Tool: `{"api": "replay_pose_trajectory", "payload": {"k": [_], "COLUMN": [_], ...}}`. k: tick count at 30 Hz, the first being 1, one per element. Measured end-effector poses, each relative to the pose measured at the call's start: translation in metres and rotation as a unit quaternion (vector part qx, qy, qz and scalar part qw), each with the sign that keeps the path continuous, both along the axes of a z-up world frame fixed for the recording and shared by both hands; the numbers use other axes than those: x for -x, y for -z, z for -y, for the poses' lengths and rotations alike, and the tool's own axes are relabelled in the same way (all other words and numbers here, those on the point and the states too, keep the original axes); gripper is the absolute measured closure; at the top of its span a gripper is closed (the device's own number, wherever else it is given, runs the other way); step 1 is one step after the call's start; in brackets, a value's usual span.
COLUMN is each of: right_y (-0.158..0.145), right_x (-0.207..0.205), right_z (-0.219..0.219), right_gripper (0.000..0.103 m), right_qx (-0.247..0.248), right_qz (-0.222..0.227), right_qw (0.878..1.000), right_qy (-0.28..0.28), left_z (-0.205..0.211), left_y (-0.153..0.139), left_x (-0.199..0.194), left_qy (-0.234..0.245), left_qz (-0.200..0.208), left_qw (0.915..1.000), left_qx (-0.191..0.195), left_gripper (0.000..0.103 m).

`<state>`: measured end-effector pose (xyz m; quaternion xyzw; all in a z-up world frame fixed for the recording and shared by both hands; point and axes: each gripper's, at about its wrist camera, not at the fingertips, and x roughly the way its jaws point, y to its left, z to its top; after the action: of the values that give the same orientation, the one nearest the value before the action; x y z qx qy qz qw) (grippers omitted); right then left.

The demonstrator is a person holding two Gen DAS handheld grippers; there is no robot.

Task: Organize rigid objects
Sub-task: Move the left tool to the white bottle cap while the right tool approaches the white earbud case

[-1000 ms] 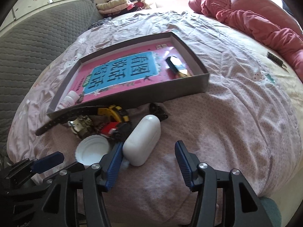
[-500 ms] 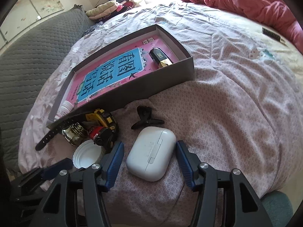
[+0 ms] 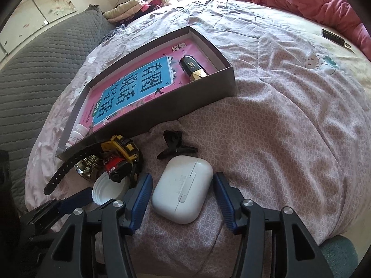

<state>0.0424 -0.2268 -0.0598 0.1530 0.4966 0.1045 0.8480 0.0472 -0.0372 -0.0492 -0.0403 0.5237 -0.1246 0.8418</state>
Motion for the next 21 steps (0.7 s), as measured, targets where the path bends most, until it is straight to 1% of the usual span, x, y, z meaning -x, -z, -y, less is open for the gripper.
{"api": "replay_pose_trajectory", "payload": {"k": [5,9,10,14,16,19,21], "right_y": [-0.001,-0.002,-0.002,-0.003,-0.003,-0.003,-0.002], "right_x": [0.0,-0.001,-0.002,-0.003,-0.003,-0.004,-0.004], "right_z": [0.0,-0.004,-0.004,-0.006,-0.006,-0.007,-0.011], "right_gripper": [0.049,0.049,0.049,0.049,0.049,0.049,0.049], "right_qx": [0.005,0.017,0.017,0.019,0.019,0.02,0.034], "right_qz": [-0.001,-0.004,-0.005,-0.006,-0.007,-0.007,-0.009], "right_qw": [1.0,1.0,1.0,1.0,1.0,1.0,0.999], "right_qy": [-0.006,-0.009,-0.009,-0.011,-0.009,-0.008,-0.014], "left_z": [0.004,0.008,0.008,0.003,-0.002,-0.014,-0.024], "left_y": [0.006,0.01,0.01,0.01,0.009,0.009,0.008], "left_x": [-0.006,-0.013,-0.014,-0.013,-0.012,-0.009,-0.008], "left_qy": [-0.003,0.0,0.0,-0.006,-0.008,-0.009,-0.017], "left_qz": [-0.002,-0.004,-0.005,-0.005,-0.007,-0.008,-0.006], "left_qw": [0.9999,0.9993,0.9993,0.9996,0.9998,0.9998,0.9989], "left_qx": [-0.012,-0.037,-0.037,-0.029,-0.016,0.014,0.042], "left_gripper": [0.039,0.038,0.038,0.038,0.038,0.039,0.039]}}
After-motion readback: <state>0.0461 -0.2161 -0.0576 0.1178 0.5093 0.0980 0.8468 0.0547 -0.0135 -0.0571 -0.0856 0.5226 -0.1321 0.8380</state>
